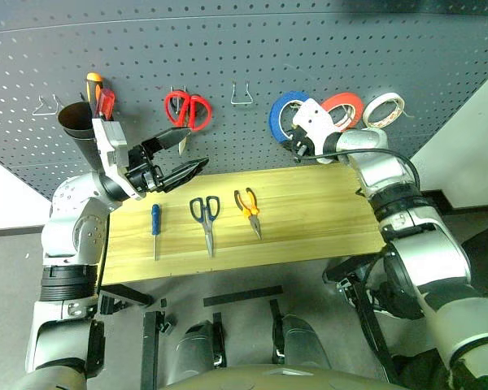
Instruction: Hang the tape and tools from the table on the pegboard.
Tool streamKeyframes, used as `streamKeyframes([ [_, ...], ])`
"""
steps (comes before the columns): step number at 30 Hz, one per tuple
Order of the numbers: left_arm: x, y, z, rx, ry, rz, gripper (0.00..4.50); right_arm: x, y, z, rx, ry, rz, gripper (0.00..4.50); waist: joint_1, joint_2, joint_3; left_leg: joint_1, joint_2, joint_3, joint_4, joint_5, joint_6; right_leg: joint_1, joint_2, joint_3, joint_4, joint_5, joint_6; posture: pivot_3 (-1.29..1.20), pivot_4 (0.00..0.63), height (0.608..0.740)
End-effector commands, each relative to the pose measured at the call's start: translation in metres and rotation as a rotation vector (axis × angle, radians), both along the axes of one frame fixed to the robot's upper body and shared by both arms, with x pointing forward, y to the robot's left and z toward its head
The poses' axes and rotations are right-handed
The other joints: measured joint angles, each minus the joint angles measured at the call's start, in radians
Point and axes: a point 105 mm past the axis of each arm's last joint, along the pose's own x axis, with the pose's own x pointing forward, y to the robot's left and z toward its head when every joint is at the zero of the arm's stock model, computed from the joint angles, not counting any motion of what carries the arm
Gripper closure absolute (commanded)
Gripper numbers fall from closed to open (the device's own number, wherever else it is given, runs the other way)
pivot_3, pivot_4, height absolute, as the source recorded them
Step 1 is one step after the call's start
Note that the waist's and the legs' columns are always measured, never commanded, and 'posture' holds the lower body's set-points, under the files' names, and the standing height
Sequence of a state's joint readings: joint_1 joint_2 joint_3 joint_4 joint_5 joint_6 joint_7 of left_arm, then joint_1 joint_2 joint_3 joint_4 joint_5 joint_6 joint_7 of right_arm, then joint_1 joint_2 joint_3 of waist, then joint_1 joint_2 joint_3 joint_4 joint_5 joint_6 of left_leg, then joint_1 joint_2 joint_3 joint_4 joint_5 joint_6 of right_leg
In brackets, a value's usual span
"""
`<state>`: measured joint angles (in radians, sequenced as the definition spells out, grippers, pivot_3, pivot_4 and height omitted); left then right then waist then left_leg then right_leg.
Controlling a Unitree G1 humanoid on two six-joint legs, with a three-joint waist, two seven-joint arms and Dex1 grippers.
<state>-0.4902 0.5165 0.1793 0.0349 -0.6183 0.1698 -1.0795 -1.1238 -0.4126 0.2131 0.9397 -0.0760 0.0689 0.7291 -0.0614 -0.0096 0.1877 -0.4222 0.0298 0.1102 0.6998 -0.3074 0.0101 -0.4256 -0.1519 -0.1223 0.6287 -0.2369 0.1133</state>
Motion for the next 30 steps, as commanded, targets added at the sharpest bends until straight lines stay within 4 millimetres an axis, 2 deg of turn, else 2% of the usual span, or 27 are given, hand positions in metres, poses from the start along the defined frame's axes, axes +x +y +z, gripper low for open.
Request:
streamKeyframes([
  [1,-0.007,0.0,0.005,0.006,-0.033,0.008,0.66,-0.001,0.005,0.03,0.052,-0.074,0.055,2.27,-0.001,0.0,0.0,0.0,0.0,0.0,0.0,0.0,0.0,0.0,0.0,0.0,0.0,0.0,0.0,0.01,0.085,0.74],
  [7,-0.01,-0.001,0.001,0.012,-0.019,0.001,0.66,-0.022,0.008,0.037,0.084,-0.018,0.153,0.47,-0.001,0.0,0.0,0.001,0.0,0.0,0.0,0.0,0.0,0.0,0.0,0.0,0.001,0.0,0.0,0.01,0.092,0.74],
  [9,-0.009,-0.001,-0.001,0.01,0.0,0.003,0.66,-0.037,0.007,0.034,0.063,0.018,0.196,0.47,0.003,0.0,0.0,0.001,0.0,0.0,0.0,0.0,0.0,0.0,0.0,0.001,0.001,0.0,0.0,0.01,0.094,0.74],
  [12,-0.009,0.0,-0.011,0.033,0.059,0.009,0.66,-0.068,0.003,0.013,-0.014,0.138,0.249,0.47,0.017,0.0,-0.001,0.001,0.0,0.0,0.0,0.0,0.0,0.0,0.0,0.001,0.001,0.0,0.0,-0.01,0.104,0.74],
  [14,-0.009,0.001,-0.016,0.036,0.075,0.011,0.66,-0.08,0.004,0.001,-0.01,0.226,0.228,0.47,0.02,0.001,-0.001,0.001,0.0,0.0,0.0,0.0,0.0,0.0,0.0,0.001,0.001,0.0,0.0,-0.01,0.108,0.74],
  [16,-0.008,0.003,-0.027,0.081,0.109,0.017,0.66,-0.087,0.009,-0.007,0.049,0.308,0.187,0.12,0.018,0.001,-0.001,0.001,0.0,0.0,0.001,0.0,0.0,0.0,0.0,0.001,0.001,0.0,0.0,-0.02,0.12,0.74],
  [22,-0.006,0.011,-0.066,0.24,0.193,0.036,0.66,-0.083,0.031,-0.031,0.187,0.514,0.005,0.02,0.017,0.001,-0.001,0.009,0.001,0.003,-0.001,0.0,0.0,0.005,0.001,0.003,0.002,0.0,0.0,-0.03,0.159,0.74],
  [25,-0.002,0.017,-0.085,0.34,0.233,0.058,0.66,-0.077,0.037,-0.041,0.188,0.548,-0.047,0.02,0.021,0.001,0.0,0.008,0.001,0.003,0.0,0.0,0.0,0.005,0.0,0.003,0.002,0.0,0.0,-0.02,0.18,0.74],
  [30,0.012,0.022,-0.106,0.438,0.292,0.111,0.66,-0.058,0.042,-0.056,0.189,0.573,-0.154,0.02,0.02,0.002,0.004,0.008,0.001,0.002,0.0,0.0,0.0,0.005,0.0,0.003,0.002,0.0,0.0,-0.01,0.232,0.74],
])
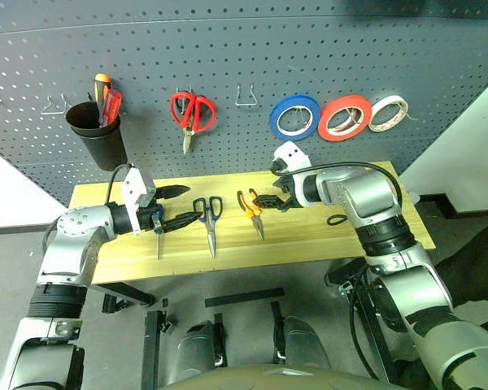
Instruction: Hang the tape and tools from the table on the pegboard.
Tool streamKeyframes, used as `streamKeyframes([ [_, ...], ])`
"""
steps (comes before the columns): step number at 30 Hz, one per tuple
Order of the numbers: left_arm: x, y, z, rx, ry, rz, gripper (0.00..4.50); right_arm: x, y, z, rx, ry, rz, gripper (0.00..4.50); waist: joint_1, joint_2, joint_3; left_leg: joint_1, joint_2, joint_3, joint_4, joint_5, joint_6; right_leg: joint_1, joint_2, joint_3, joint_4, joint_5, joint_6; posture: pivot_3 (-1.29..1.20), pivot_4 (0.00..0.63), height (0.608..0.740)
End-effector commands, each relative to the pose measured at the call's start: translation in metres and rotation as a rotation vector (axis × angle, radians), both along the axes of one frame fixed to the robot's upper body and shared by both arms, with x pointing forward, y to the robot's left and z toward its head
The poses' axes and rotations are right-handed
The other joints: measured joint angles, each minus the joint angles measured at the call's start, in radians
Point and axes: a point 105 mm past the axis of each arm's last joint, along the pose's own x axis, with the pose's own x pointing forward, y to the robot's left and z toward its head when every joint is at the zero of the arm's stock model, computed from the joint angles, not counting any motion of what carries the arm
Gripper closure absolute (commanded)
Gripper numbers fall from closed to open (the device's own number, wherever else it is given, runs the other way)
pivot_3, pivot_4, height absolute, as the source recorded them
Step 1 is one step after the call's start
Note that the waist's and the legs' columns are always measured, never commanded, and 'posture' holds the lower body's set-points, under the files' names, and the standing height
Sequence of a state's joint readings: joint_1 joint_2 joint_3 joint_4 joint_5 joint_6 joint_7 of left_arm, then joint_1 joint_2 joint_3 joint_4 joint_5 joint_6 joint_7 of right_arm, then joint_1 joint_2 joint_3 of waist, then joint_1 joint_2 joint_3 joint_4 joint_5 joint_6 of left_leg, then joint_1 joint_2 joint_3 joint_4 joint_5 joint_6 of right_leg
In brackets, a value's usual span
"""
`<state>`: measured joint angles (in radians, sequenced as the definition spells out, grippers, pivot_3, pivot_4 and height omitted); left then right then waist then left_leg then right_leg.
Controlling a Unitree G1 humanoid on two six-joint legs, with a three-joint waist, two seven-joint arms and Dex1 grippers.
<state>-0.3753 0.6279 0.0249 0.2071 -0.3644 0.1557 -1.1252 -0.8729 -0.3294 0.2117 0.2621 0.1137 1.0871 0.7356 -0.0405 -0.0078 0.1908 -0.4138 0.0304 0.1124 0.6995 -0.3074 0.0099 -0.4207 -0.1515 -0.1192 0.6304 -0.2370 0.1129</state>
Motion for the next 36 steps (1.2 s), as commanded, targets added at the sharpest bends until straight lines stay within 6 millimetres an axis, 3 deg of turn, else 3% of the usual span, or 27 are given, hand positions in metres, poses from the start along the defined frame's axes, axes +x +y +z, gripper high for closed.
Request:
streamKeyframes([
  [1,0.01,-0.001,-0.003,0.077,-0.026,0.015,0.66,0.018,0.002,0.003,-0.008,-0.02,-0.084,0.02,-0.002,0.0,0.002,0.0,0.0,0.0,0.0,0.0,0.0,0.0,0.0,0.0,0.0,0.0,0.0,-0.01,0.245,0.74],
  [12,0.013,-0.004,-0.012,0.114,0.02,-0.003,0.66,0.048,0.021,0.0,0.022,0.015,-0.192,0.02,-0.003,0.005,0.071,0.001,0.001,-0.001,-0.002,0.0,0.0,-0.003,0.0,0.002,0.001,0.0,0.0,0.02,0.341,0.74],
  [27,-0.01,0.013,-0.019,0.149,0.057,0.06,0.66,0.049,0.042,-0.033,-0.046,0.01,-0.177,0.02,0.004,0.008,0.134,-0.004,0.002,-0.001,-0.003,0.0,0.0,-0.009,0.0,0.002,0.002,0.0,0.0,0.11,0.378,0.74],
  [31,-0.015,0.01,-0.008,0.031,0.049,0.076,0.66,0.046,0.049,-0.039,-0.094,-0.012,-0.143,0.02,0.019,0.008,0.141,-0.004,0.002,-0.001,-0.003,0.0,0.0,-0.009,0.0,0.002,0.002,0.0,0.0,0.13,0.381,0.74],
  [36,-0.018,0.01,-0.007,0.04,0.042,0.085,0.66,0.043,0.056,-0.046,-0.127,-0.01,-0.13,0.02,0.029,0.008,0.144,-0.004,0.002,0.0,-0.003,0.0,0.0,-0.01,0.0,0.002,0.002,0.0,0.0,0.15,0.373,0.74],
])
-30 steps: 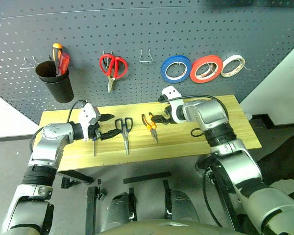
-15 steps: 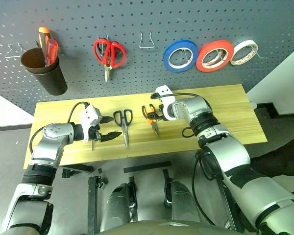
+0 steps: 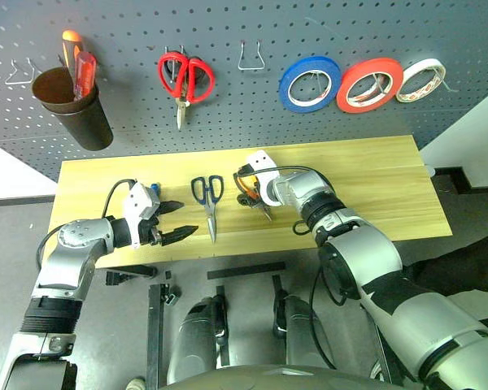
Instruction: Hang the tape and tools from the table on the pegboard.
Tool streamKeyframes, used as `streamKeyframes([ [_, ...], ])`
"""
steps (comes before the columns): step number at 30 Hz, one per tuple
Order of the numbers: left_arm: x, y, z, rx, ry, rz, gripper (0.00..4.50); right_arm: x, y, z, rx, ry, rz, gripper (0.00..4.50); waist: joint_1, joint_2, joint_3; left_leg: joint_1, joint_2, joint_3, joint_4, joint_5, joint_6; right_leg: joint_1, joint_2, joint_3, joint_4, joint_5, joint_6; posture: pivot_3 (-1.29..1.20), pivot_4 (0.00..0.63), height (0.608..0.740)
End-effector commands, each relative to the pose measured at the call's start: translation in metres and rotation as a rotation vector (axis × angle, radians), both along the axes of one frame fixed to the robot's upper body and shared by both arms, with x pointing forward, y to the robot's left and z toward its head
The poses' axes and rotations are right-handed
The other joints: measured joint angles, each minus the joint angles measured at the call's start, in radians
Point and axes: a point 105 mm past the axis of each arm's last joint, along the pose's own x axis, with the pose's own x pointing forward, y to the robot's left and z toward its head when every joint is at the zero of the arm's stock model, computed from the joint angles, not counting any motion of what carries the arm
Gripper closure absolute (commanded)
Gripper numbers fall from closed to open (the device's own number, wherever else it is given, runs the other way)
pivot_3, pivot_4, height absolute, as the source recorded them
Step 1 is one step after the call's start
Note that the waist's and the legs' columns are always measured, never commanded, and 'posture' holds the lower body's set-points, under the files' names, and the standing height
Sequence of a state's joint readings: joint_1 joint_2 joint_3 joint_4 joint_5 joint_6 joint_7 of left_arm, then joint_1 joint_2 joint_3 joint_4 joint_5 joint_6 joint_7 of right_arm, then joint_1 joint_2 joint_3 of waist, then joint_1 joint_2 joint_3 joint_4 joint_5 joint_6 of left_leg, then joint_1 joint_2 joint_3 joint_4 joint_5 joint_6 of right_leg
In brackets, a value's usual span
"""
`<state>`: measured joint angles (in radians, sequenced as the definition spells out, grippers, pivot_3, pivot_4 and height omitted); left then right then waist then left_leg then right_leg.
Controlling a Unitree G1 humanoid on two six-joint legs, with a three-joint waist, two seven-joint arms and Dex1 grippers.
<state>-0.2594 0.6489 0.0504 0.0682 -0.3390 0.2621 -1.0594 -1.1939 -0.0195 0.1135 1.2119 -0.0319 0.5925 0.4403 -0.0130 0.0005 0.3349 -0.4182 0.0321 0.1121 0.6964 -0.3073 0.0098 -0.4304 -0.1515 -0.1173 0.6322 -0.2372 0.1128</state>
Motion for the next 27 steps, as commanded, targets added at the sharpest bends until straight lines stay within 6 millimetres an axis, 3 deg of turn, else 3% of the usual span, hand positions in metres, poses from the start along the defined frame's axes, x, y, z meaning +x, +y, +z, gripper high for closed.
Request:
streamKeyframes([
  [1,-0.003,0.002,0.009,-0.015,-0.031,0.012,0.66,0.0,0.011,0.005,-0.005,-0.014,0.013,0.02,0.002,0.0,0.0,0.0,0.0,0.0,0.0,0.0,0.0,0.0,0.0,0.0,0.0,0.0,0.0,0.16,0.368,0.74],
  [9,-0.001,0.005,0.012,-0.027,-0.056,0.038,0.66,0.001,0.005,0.004,-0.111,-0.047,0.081,2.38,0.002,0.0,0.0,0.0,0.0,0.001,-0.001,0.0,0.0,0.0,0.0,0.0,-0.001,0.0,0.0,0.16,0.331,0.74],
  [12,0.0,0.006,0.012,-0.028,-0.063,0.043,0.66,0.005,-0.003,0.009,-0.142,-0.076,0.094,2.46,0.004,0.0,0.0,0.0,0.0,0.003,-0.001,0.0,-0.001,0.0,0.0,0.0,-0.001,0.0,0.0,0.16,0.31,0.74],
  [20,0.001,0.012,0.032,-0.099,-0.145,0.049,0.66,0.014,-0.049,0.063,-0.055,-0.092,0.072,2.46,0.007,-0.002,-0.002,-0.008,0.0,0.004,0.0,0.001,-0.001,-0.006,0.0,0.0,-0.001,0.0,0.0,0.13,0.246,0.74],
  [27,-0.012,0.006,0.073,-0.297,-0.313,-0.055,0.66,-0.041,-0.055,0.139,0.26,-0.157,0.236,2.46,0.006,-0.004,-0.015,-0.014,0.0,0.004,-0.001,0.001,-0.001,-0.012,0.0,-0.003,-0.002,0.0,0.0,0.07,0.186,0.74],
])
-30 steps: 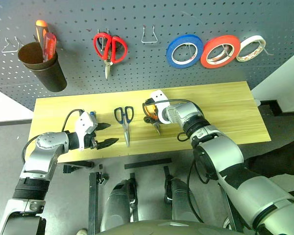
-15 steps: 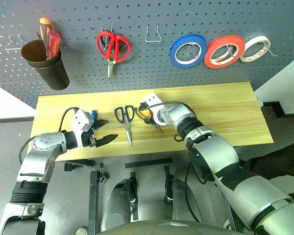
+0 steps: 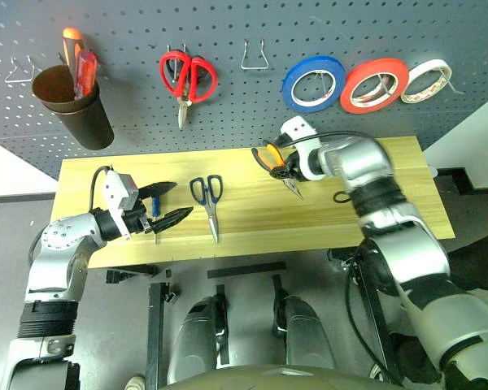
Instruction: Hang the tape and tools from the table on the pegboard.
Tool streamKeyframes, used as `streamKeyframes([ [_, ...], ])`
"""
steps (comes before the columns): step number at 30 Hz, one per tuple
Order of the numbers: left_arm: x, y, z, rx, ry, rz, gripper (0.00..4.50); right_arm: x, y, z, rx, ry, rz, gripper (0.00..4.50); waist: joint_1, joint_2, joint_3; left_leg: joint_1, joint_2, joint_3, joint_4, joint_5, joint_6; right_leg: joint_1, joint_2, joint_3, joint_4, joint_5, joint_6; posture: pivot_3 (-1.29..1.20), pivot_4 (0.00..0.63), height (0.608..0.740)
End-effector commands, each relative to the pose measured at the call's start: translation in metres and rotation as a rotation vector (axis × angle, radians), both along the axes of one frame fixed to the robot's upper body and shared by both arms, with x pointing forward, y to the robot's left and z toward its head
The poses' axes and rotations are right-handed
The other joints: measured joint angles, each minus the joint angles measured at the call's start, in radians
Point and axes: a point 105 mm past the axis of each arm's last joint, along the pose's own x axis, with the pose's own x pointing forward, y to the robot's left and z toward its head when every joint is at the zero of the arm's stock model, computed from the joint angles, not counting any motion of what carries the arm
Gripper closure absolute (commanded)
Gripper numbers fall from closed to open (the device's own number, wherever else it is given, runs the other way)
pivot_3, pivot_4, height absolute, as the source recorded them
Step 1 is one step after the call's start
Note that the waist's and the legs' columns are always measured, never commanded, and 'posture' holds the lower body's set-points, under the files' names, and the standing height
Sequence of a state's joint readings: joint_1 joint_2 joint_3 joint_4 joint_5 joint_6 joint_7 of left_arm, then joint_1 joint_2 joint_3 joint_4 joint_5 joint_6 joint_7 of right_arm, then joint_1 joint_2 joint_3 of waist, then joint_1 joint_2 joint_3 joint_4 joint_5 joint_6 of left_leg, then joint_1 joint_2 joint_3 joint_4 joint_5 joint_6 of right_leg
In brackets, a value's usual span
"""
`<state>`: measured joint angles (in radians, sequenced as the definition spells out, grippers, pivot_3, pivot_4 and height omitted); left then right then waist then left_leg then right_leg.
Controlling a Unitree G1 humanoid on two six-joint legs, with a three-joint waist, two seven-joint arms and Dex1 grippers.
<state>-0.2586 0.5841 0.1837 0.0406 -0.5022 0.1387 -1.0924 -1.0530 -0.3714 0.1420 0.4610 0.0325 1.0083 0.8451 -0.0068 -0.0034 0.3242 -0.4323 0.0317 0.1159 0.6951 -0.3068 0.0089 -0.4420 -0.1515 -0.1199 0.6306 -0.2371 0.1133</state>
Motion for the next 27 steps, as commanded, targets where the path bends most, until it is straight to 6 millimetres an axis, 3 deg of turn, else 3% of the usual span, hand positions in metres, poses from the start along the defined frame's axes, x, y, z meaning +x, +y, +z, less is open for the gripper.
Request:
streamKeyframes([
  [1,-0.01,0.003,0.032,-0.087,-0.113,-0.037,0.66,-0.035,0.015,0.053,0.185,-0.082,0.141,2.46,-0.001,-0.002,-0.006,-0.001,0.0,0.0,0.0,0.0,0.0,-0.001,0.0,0.0,0.0,0.0,0.0,0.07,0.177,0.74],
  [5,-0.013,0.003,0.06,-0.183,-0.185,-0.055,0.66,-0.06,0.02,0.095,0.342,-0.195,0.216,2.46,0.0,-0.005,-0.027,-0.003,0.0,0.0,0.003,0.0,0.0,-0.001,0.0,0.0,0.0,0.0,0.0,0.04,0.15,0.74],
  [8,-0.01,0.003,0.076,-0.22,-0.23,-0.049,0.66,-0.063,0.024,0.12,0.422,-0.291,0.221,2.46,-0.001,-0.011,-0.054,-0.003,0.0,-0.001,0.003,0.0,0.0,0.0,0.0,-0.001,0.0,0.0,0.0,0.04,0.136,0.74],
  [11,-0.009,0.003,0.093,-0.286,-0.272,-0.043,0.66,-0.059,0.03,0.139,0.464,-0.4,0.21,2.46,-0.004,-0.013,-0.074,-0.002,-0.001,-0.002,0.003,0.0,0.0,0.001,0.0,-0.001,0.0,0.0,0.0,0.04,0.125,0.74],
  [15,-0.007,0.007,0.113,-0.36,-0.323,-0.026,0.66,-0.034,0.034,0.157,0.533,-0.5,0.095,2.46,-0.007,-0.014,-0.091,-0.001,-0.001,-0.002,0.003,0.0,0.0,0.002,0.0,-0.001,0.0,0.0,0.0,0.04,0.11,0.74],
  [20,-0.004,0.01,0.112,-0.334,-0.322,-0.008,0.66,-0.009,0.052,0.173,0.554,-0.602,0.029,2.46,-0.014,-0.013,-0.106,0.001,-0.001,-0.001,0.002,0.0,0.0,0.003,0.001,-0.001,0.0,0.0,0.0,0.04,0.094,0.74],
  [26,-0.003,0.008,0.105,-0.294,-0.302,-0.003,0.66,0.001,0.075,0.196,0.581,-0.748,0.018,2.46,-0.022,-0.013,-0.112,0.002,-0.001,-0.001,0.002,0.0,0.0,0.004,0.001,-0.001,0.001,0.0,0.0,0.05,0.087,0.74],
  [27,-0.003,0.009,0.105,-0.297,-0.302,0.0,0.66,0.001,0.077,0.199,0.593,-0.771,0.021,2.11,-0.021,-0.013,-0.113,0.002,-0.001,-0.001,0.002,0.0,0.0,0.004,0.001,-0.001,0.0,0.0,0.0,0.06,0.084,0.74],
])
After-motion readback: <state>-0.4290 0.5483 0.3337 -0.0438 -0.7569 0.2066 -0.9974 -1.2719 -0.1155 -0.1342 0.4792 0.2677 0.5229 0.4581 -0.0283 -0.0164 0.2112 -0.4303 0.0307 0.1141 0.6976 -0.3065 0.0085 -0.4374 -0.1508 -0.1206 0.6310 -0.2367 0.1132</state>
